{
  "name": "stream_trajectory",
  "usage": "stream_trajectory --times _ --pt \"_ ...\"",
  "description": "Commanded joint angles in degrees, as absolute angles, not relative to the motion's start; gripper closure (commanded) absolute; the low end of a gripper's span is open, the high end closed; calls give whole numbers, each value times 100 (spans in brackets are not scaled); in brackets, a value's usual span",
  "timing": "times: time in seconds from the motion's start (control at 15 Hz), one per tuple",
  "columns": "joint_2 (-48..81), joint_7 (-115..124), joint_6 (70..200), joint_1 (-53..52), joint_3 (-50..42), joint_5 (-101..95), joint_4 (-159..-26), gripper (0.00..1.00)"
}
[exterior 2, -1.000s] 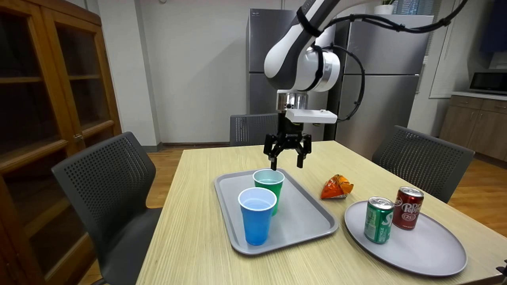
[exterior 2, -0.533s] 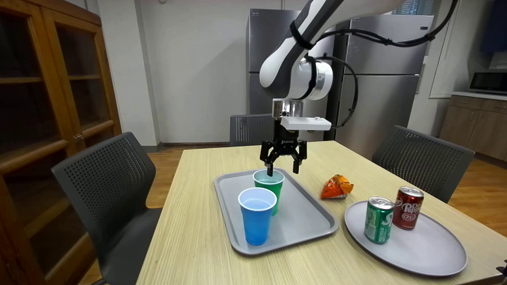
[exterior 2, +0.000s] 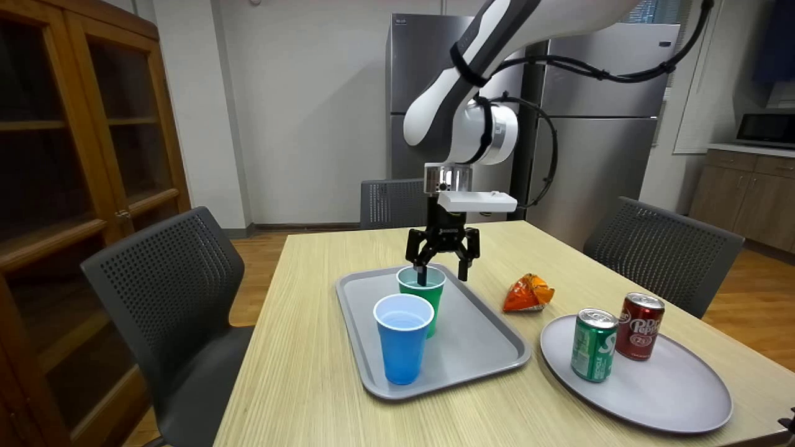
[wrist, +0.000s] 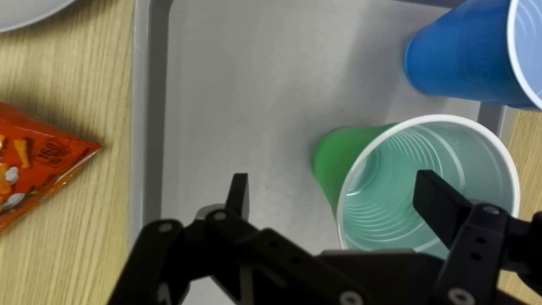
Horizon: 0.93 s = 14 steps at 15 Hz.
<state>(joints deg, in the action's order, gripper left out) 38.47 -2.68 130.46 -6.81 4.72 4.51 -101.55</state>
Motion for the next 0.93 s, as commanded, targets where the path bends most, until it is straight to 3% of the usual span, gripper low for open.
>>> stream_trajectory --times 0.0,0.07,0.13,0.73,0.87 --pt "3846 -191 12816 -691 524 368 -9989 0" --pt "3831 -205 12818 -686 534 374 -9997 25" --pt "3822 -192 12822 -698 527 360 -10000 26" --pt "3722 -162 12829 -704 502 316 -10025 97" --pt "3701 -161 12833 -688 496 323 -10040 100"
